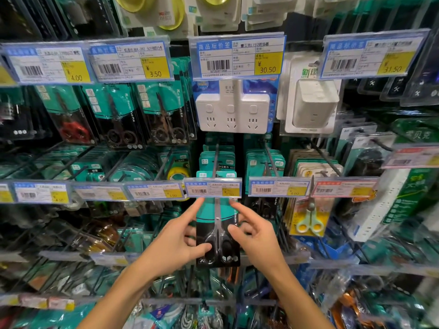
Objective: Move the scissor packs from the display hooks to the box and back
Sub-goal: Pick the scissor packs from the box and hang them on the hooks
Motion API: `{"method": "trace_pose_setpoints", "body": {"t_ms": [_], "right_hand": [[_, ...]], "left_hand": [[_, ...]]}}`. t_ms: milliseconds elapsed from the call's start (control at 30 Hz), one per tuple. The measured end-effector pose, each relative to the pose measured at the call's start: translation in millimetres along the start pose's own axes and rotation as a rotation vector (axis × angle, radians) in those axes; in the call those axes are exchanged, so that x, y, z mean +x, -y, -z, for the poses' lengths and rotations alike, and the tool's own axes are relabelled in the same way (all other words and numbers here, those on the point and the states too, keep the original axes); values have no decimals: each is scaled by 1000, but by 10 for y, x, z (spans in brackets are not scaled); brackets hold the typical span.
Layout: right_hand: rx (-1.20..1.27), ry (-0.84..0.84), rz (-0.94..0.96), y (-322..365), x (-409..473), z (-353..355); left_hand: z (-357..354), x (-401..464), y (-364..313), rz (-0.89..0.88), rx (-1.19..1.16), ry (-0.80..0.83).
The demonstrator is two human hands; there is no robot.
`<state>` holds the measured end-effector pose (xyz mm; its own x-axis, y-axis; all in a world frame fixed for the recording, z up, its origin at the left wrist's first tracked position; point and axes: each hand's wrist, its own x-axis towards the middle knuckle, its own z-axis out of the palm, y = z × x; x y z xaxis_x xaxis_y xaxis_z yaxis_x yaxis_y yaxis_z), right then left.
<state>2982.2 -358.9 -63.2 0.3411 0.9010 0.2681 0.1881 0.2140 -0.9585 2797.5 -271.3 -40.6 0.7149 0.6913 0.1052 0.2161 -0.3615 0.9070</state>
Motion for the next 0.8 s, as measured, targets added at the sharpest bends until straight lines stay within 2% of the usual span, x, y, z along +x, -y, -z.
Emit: {"method": "trace_pose_setpoints", "body": {"t_ms": [467, 800], "right_hand": [[-81, -10, -27, -161, 279, -11], [-98, -27, -75, -294, 431, -2]], "left_hand": [[53, 292, 194, 49, -27, -47], [98, 425, 241, 113, 51, -60]]}}
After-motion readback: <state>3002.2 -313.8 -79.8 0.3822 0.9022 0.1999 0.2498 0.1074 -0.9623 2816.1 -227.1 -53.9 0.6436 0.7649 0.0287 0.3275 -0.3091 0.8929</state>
